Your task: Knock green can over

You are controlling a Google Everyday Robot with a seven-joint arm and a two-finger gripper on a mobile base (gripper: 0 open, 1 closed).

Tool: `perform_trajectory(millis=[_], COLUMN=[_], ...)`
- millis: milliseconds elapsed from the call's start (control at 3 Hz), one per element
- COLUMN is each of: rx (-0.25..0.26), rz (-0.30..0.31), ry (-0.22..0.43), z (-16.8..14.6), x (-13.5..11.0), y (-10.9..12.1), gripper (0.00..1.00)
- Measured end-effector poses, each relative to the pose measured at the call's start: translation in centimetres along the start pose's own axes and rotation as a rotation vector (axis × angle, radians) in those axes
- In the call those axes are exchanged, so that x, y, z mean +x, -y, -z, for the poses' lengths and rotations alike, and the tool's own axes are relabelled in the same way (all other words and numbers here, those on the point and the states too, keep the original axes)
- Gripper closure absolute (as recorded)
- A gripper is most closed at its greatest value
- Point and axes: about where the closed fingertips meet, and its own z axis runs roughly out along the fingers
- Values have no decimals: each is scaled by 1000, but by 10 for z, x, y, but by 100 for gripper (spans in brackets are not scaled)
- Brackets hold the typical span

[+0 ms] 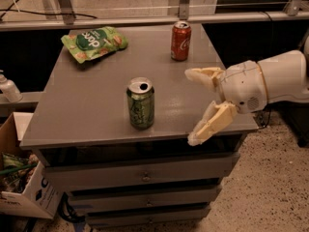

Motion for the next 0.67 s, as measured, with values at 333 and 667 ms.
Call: perform_trajectory(millis=[333,667], rx=[-13,-22], rz=[14,10], ry=[49,105], z=[-35,-65], x=[1,2], y=[5,14], gripper=[0,0])
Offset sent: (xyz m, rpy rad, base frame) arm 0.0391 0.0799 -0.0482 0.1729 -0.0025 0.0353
